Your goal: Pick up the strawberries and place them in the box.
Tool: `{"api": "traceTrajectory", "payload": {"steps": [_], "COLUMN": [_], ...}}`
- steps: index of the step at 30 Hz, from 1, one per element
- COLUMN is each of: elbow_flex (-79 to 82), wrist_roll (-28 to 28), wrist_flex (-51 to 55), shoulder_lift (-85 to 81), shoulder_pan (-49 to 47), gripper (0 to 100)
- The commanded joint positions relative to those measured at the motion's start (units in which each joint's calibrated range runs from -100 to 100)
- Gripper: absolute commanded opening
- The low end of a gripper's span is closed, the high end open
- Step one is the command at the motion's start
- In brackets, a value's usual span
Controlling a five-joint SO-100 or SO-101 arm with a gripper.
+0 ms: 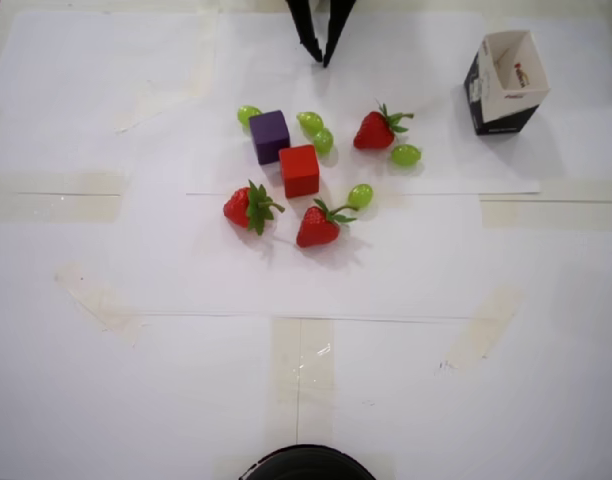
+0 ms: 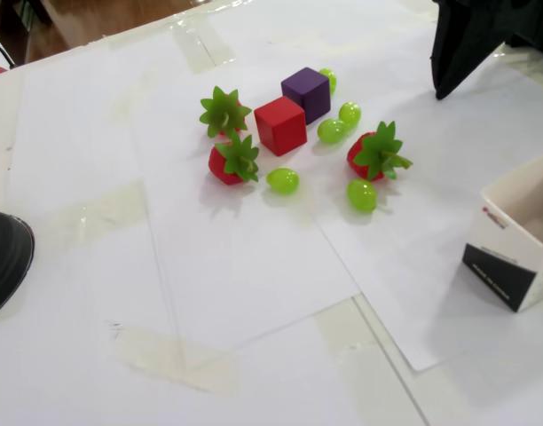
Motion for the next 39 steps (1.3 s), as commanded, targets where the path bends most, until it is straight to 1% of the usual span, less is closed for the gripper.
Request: {"api": "traceTrajectory", "payload": {"steps": [1,20,23,27,29,33,37,39], "elbow_flex": [0.00,0.00,0.00,0.00,-0.27,-6.09,-20.82,-25.00], "wrist_roll": [-0.15,-0.15,-1.66,-0.34,1.47,2.30,4.74,6.11], "wrist_flex": [0.47,0.47,-0.18,-0.67,-2.55,0.80,10.36,11.91], "shoulder_lift": [0.14,0.14,0.14,0.14,0.14,0.14,0.14,0.91], "shoulder_pan": [0.45,0.81,2.65,3.09,3.53,3.24,5.81,7.58], "gripper": [0,0,0,0,0,0,0,0]}}
